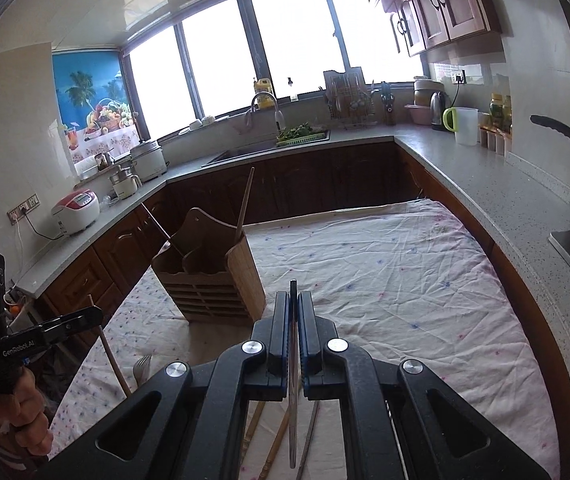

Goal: Organize utensils
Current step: 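Lift the chopsticks and lower them into the wooden caddy with both grippers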

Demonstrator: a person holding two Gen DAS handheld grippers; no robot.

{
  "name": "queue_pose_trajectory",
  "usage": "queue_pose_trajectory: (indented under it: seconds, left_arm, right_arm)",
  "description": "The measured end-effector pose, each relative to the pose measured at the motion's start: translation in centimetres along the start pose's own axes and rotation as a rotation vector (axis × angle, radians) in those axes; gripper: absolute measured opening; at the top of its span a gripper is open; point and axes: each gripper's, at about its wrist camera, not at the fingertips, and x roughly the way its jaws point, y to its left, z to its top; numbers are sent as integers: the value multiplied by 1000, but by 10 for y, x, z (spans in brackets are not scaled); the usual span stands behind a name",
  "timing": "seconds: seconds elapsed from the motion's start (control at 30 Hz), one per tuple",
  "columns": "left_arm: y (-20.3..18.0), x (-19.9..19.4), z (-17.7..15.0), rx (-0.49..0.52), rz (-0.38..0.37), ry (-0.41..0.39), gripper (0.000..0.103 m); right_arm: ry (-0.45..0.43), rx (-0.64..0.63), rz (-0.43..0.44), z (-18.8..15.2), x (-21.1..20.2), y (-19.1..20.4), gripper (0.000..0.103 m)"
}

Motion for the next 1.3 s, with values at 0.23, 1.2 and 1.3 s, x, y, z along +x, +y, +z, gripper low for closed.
queue_pose_trajectory:
  seconds: [0.23, 1.2, 1.3]
  left_arm:
    - [4, -15, 3, -10, 8, -42, 4]
    - [29, -53, 72, -24, 55, -275, 4]
    - [35, -56, 91, -24, 71, -322, 4]
  right_arm:
    - [-30, -9, 20, 7, -5, 9, 4]
    - [-147, -1, 103, 58, 16, 43, 4]
    - [-174, -4, 113, 72, 24, 53, 4]
